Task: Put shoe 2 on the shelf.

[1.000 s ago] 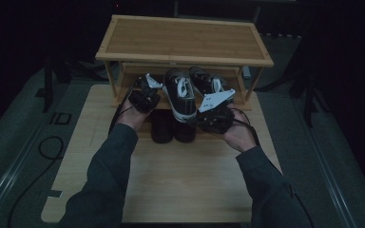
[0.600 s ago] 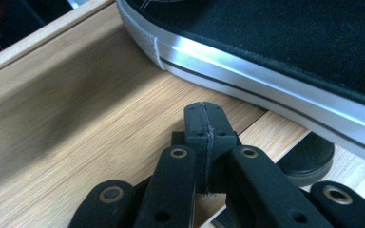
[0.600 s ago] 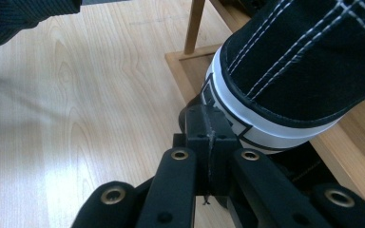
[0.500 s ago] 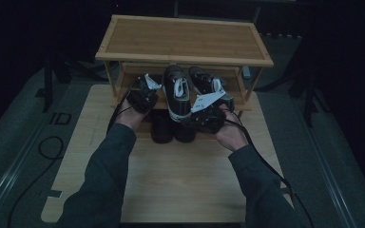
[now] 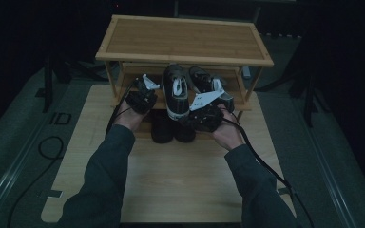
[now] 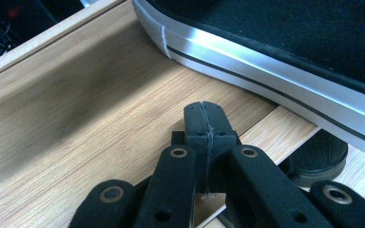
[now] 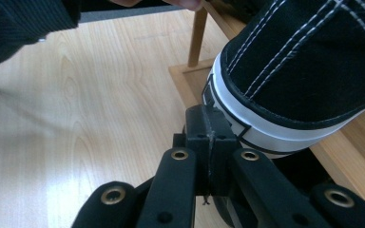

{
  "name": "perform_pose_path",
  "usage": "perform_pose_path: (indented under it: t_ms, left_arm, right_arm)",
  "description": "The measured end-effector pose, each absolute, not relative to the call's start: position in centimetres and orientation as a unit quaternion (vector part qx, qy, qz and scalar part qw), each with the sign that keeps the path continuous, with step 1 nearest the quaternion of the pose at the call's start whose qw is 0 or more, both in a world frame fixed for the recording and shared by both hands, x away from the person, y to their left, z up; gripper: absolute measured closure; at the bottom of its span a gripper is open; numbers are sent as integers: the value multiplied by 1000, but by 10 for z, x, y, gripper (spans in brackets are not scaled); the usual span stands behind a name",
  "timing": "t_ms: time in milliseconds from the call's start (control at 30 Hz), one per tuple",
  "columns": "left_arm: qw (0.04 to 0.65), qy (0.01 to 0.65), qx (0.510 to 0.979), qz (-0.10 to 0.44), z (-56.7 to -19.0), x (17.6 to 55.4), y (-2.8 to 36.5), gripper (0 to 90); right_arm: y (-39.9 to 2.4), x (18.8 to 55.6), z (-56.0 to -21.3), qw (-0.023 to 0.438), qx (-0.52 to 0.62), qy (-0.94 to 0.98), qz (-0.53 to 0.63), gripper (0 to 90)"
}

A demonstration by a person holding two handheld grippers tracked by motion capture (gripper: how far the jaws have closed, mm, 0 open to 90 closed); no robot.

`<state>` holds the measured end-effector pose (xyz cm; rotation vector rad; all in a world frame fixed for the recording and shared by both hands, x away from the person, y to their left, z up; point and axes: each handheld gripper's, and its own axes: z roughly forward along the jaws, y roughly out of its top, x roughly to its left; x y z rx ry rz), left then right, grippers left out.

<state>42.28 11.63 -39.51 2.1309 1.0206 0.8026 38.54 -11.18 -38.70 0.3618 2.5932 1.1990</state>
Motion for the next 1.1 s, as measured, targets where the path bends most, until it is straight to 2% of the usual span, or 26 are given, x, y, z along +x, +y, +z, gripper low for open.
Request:
perform_pose_path:
  t_ms: [233, 333, 633, 733, 1100]
  left_arm:
    - [313, 384, 814, 304, -394, 423, 118, 900]
    - [319, 386, 811, 303, -395, 423, 118, 900]
    - [322, 389, 809, 301, -395, 423, 117, 900]
    - [323, 390, 808, 300, -395, 423, 117, 900]
    - [327, 391, 807, 298, -395, 423, 118, 900]
  right_arm:
    - [-107, 392, -388, 162, 142, 890, 401, 900]
    - [-102, 395, -388, 155, 142, 888, 408, 900]
    - [-85, 396, -385, 173, 136, 888, 404, 900]
    - [-82, 399, -388, 202, 153, 888, 383, 900]
    - [-91, 394, -389, 178, 132, 899, 379, 877]
